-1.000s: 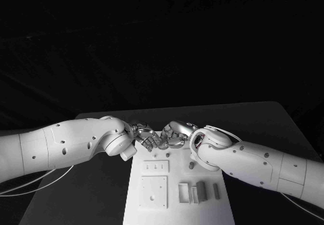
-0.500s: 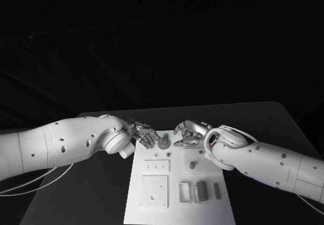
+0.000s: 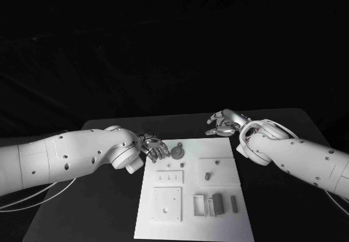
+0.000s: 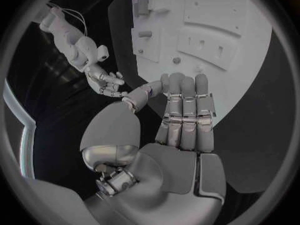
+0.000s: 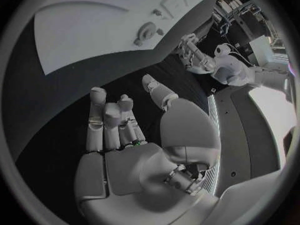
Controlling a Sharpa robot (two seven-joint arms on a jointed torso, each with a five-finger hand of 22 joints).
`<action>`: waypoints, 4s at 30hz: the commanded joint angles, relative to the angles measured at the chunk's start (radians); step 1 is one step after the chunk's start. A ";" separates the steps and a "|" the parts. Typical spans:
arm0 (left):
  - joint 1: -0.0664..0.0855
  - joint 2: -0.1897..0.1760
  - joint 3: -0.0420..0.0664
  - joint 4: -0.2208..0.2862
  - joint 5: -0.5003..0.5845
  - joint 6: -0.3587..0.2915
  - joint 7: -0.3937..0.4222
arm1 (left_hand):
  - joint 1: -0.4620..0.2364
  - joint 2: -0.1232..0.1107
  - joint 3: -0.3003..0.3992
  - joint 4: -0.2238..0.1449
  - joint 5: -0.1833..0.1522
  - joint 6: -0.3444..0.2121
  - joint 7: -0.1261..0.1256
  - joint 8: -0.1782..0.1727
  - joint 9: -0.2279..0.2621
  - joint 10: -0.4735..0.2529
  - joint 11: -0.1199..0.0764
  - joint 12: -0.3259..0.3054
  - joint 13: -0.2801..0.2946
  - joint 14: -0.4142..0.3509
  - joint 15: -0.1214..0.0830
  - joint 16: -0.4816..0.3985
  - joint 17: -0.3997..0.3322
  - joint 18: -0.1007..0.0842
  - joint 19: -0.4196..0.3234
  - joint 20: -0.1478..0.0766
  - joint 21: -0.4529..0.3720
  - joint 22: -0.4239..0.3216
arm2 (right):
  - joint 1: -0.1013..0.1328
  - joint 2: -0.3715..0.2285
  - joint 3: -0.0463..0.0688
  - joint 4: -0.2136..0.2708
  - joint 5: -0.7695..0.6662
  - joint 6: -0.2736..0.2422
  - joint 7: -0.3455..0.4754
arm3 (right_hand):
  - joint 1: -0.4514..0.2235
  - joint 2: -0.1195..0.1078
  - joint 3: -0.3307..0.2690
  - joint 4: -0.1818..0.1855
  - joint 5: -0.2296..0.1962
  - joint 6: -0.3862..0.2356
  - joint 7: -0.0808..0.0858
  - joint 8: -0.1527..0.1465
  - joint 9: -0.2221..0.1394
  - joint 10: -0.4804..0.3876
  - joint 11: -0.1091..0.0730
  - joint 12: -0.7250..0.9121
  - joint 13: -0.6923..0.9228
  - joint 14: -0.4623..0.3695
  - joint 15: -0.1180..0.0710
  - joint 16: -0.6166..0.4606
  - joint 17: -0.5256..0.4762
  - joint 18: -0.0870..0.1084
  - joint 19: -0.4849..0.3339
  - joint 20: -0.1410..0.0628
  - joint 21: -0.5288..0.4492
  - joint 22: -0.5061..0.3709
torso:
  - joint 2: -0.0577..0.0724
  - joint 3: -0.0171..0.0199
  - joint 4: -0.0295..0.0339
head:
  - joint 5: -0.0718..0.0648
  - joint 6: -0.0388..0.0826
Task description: Assemble the parts on the task board
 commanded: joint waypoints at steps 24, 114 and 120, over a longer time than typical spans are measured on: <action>-0.121 0.060 0.000 -0.020 -0.191 -0.047 -0.067 | -0.039 -0.024 0.003 0.011 0.009 0.134 -0.112 0.056 0.099 0.004 -0.042 0.155 0.086 0.013 -0.036 0.177 -0.020 0.024 0.059 -0.032 0.058 0.104 | 0.050 -0.016 0.015 -0.037 0.080 -0.016 0.025 | 0.007 0.006 -0.008 -0.002 0.003 -0.008 0.023 0.007 0.002 -0.001 -0.003 0.006 -0.002 0.000 0.001 0.006 0.000 0.014 -0.002 -0.002 -0.001 0.019 | -0.031 0.0025 -0.0039 | -0.009 -0.063; -0.190 0.105 0.000 -0.060 -0.386 -0.050 -0.089 | -0.055 -0.024 0.003 0.020 -0.014 0.149 -0.132 0.116 0.140 -0.004 -0.059 0.263 0.099 0.002 -0.050 0.321 -0.116 0.026 0.086 -0.047 0.076 0.183 | 0.050 -0.018 0.015 -0.022 0.083 0.003 0.017 | -0.004 0.007 -0.017 0.002 0.003 -0.011 0.023 0.010 0.002 -0.003 -0.003 0.010 -0.010 -0.002 0.000 0.008 -0.001 0.014 -0.003 -0.001 -0.001 0.018 | -0.028 0.0010 -0.0030 | -0.019 -0.100; -0.190 0.106 0.000 -0.062 -0.390 -0.044 -0.091 | -0.057 -0.027 -0.001 0.027 -0.013 0.157 -0.137 0.126 0.143 0.003 -0.062 0.273 0.099 0.005 -0.051 0.337 -0.124 0.028 0.092 -0.049 0.077 0.189 | 0.050 -0.018 0.015 -0.023 0.083 0.004 0.017 | -0.005 0.007 -0.018 0.003 0.003 -0.011 0.023 0.010 0.002 -0.003 -0.003 0.010 -0.010 -0.002 0.000 0.008 -0.002 0.014 -0.003 -0.001 -0.001 0.018 | -0.028 0.0005 -0.0028 | -0.019 -0.101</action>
